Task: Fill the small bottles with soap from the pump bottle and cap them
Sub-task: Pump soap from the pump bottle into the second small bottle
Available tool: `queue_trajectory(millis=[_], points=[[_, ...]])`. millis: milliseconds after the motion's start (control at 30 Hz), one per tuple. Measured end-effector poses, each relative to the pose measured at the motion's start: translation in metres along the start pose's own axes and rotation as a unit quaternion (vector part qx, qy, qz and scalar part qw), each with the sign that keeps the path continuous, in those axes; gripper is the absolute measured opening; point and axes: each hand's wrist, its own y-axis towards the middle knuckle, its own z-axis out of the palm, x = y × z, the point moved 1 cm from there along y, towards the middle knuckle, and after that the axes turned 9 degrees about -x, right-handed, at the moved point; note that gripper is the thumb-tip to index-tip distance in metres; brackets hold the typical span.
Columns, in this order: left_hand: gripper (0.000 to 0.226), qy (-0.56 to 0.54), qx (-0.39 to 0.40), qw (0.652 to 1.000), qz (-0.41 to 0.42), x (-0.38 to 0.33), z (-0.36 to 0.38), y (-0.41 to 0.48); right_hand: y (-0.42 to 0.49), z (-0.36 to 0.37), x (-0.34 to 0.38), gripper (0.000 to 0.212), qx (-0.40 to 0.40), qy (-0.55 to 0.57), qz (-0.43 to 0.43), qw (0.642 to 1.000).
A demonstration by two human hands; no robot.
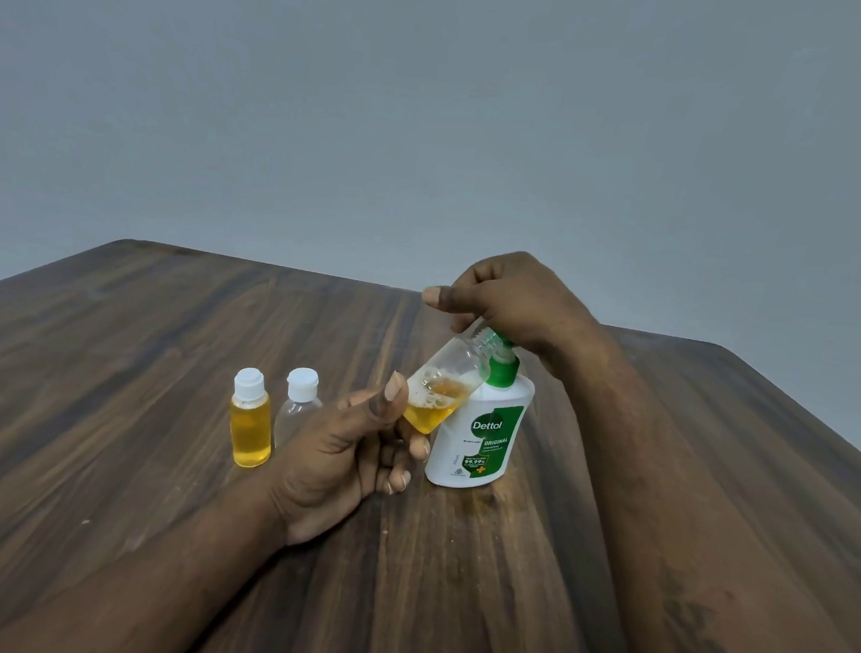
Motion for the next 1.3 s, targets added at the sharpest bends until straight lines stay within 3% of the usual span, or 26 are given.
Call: queue_trajectory(millis=[267,533,667,833,1100,1300], points=[[0.054,0.006,-0.016,1.000,-0.007,0.001,-0.001,0.000,-0.004,0.005,-0.008,0.034,0.079,0.010,0.097,0.992],[0.054,0.003,0.000,1.000,-0.001,0.001,0.000,0.000,-0.002,-0.001,0.002,0.041,0.013,-0.021,0.001,1.000],[0.053,0.000,-0.004,1.000,-0.002,0.001,0.000,0.000,-0.001,0.002,0.001,0.038,0.033,-0.024,0.017,0.999],[0.053,0.006,-0.020,1.000,-0.008,0.001,-0.002,0.001,-0.002,0.006,-0.011,0.036,0.079,0.010,0.096,0.992],[0.053,0.002,-0.002,1.000,0.001,0.001,0.000,0.000,0.001,0.001,0.000,0.037,0.004,-0.015,0.003,1.000],[0.052,0.002,-0.006,1.000,-0.003,0.002,-0.001,0.001,0.000,0.005,-0.004,0.036,0.049,-0.045,0.049,0.997]])
